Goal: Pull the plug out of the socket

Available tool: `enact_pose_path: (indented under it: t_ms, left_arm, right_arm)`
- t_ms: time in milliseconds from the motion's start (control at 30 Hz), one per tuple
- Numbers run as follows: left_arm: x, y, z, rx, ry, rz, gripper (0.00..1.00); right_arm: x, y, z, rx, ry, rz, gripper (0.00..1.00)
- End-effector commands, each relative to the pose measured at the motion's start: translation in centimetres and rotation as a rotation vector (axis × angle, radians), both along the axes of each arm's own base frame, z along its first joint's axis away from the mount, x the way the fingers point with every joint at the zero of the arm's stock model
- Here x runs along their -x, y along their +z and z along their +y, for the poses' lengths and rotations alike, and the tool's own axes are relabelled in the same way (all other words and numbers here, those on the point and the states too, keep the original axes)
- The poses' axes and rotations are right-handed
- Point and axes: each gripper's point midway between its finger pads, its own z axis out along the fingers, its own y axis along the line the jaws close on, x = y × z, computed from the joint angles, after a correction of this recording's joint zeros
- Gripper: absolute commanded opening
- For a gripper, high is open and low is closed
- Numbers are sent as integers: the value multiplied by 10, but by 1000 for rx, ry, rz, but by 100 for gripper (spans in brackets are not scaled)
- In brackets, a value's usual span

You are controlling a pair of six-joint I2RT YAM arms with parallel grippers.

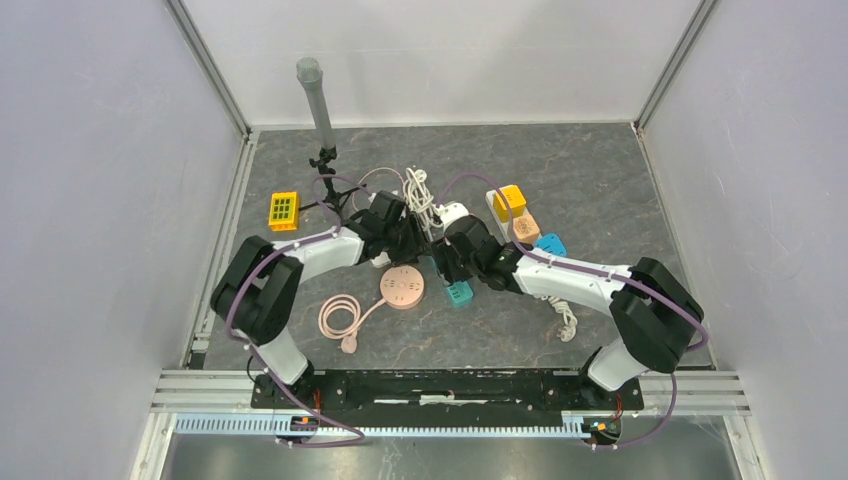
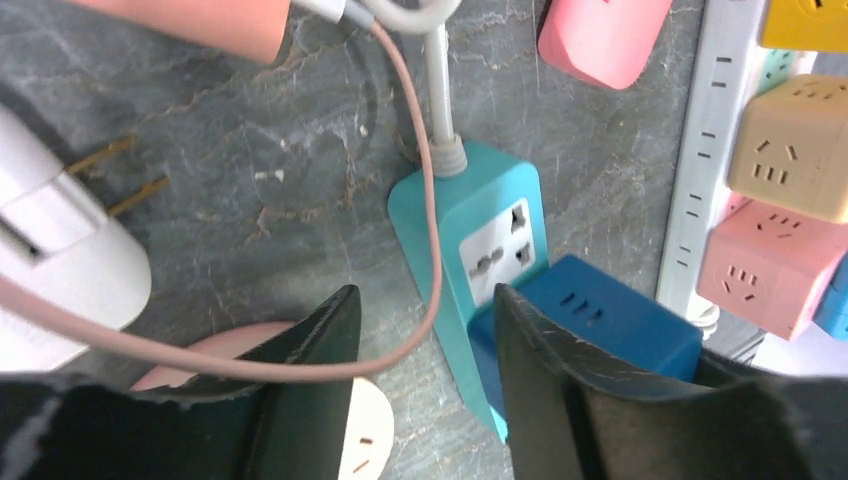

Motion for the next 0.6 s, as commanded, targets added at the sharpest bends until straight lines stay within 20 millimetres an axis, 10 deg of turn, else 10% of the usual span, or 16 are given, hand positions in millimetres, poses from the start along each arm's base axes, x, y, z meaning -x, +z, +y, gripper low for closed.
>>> enact_pose_path:
  t_ms: [0,200,567]
  left_arm:
    - [-28,6,-18,44,18,-52,54]
    - [-18,-16,-23,53,-20,7,43]
    - [27,-72,12,-59,-27,99,30]
  right_arm:
    - [12,-1,10,-30,10,37,24]
    - [8,6,12,-43,-4,13,1]
    - [11,40,42,-251,66,-19,0]
